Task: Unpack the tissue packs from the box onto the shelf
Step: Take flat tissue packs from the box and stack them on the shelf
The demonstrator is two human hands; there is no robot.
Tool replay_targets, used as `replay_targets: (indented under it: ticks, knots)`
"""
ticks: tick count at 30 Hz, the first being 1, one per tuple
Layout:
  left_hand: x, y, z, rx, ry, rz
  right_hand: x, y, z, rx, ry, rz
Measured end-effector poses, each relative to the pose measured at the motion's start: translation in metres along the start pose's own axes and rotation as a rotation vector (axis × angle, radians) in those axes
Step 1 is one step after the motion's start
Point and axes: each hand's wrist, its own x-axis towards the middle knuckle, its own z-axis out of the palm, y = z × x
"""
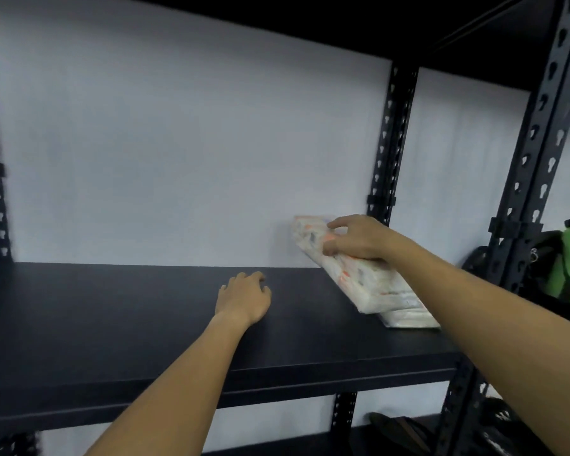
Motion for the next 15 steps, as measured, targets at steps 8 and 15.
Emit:
replay_targets:
  ticks: [8, 15]
  knots:
    - [0.021, 0.043, 0.047, 0.061, -0.12, 0.073, 0.026, 0.075, -0.034, -0.096, 0.051, 0.087]
    - [0.022, 0.039, 0.051, 0.106, -0.129, 0.093, 0.04, 0.105, -0.013, -0.09, 0.03, 0.151]
